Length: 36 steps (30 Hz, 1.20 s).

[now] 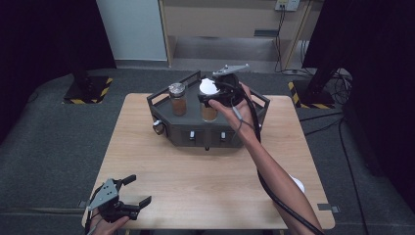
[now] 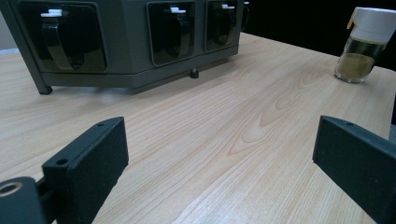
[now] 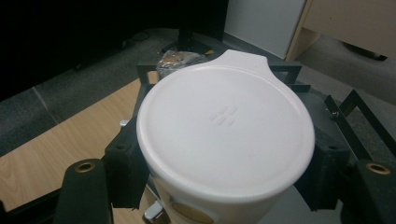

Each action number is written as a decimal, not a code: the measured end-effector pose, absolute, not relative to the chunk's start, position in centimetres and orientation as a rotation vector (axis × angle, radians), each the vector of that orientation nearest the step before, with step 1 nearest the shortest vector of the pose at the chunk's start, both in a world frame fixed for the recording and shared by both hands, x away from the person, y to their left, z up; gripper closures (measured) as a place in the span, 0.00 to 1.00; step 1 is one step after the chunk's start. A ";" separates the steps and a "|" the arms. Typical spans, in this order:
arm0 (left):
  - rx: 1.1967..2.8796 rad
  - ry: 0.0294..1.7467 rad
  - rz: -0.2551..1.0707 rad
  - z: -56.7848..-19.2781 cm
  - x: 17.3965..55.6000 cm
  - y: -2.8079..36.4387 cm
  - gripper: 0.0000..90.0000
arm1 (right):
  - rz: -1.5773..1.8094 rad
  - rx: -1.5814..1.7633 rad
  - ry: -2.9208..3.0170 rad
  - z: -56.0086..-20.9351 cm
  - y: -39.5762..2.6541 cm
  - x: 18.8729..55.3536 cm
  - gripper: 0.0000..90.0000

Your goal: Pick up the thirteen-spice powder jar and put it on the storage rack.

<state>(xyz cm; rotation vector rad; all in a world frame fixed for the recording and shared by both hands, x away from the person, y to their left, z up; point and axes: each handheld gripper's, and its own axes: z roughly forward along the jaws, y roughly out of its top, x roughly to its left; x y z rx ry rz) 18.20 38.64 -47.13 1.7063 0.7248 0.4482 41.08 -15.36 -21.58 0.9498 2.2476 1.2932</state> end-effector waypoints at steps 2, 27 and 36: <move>1.708 0.723 0.449 -47.1 18.2 38.6 0.02 | 1.291 0.960 2.237 -21.8 -15.2 41.6 0.34; 1.710 0.717 0.448 -47.1 18.2 38.6 0.03 | 1.175 1.119 2.161 -25.0 -11.8 45.4 0.34; 1.712 0.714 0.450 -47.1 18.2 38.6 0.03 | 1.169 1.152 2.159 -25.5 -11.9 46.0 0.34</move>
